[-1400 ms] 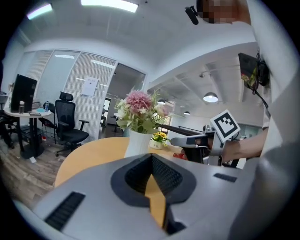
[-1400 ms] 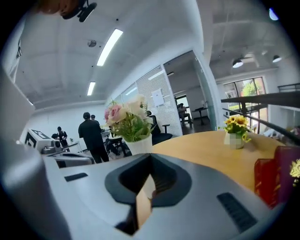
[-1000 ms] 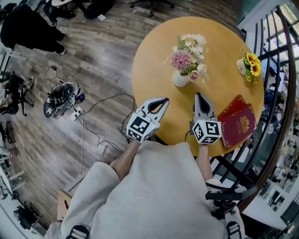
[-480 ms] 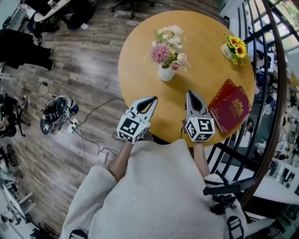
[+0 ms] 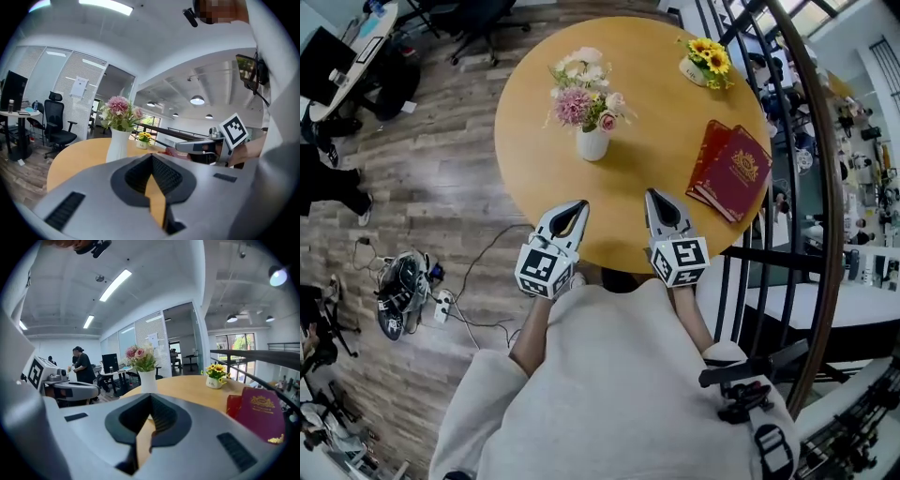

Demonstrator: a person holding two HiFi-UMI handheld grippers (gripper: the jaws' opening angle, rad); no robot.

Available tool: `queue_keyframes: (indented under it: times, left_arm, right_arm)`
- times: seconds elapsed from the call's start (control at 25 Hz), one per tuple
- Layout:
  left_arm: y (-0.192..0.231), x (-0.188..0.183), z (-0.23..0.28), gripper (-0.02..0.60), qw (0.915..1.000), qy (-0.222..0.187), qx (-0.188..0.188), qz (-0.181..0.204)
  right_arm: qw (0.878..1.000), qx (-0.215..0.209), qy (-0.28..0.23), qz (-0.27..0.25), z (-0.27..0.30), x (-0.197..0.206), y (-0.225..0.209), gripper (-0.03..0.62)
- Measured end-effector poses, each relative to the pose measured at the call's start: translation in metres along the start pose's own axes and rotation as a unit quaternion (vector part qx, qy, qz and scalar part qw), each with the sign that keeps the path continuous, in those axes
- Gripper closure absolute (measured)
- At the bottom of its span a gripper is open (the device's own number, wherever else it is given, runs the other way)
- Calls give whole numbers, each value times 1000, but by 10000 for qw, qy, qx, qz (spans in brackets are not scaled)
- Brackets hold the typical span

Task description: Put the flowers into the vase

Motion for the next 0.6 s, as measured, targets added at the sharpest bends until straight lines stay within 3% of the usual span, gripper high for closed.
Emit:
queue_keyframes:
  times: [0.4, 0.6]
  left_arm:
    - [-14, 14, -43, 575, 9990, -112, 425, 91]
    - [-20, 11, -45, 575, 9986, -193, 463, 169]
  right_arm:
    - [9981, 606, -37, 75, -47, 23, 36, 585]
    - [9963, 843, -170, -84, -62, 21, 31, 586]
Point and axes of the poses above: the fingertips, and each gripper's own axes: z forward along the fingers, y to its left, x out of its underside, the point moved 1 cm from there along -z, backward along the fingers, and after that the axes turned 7 degrees about y, right-handed, at the moved point
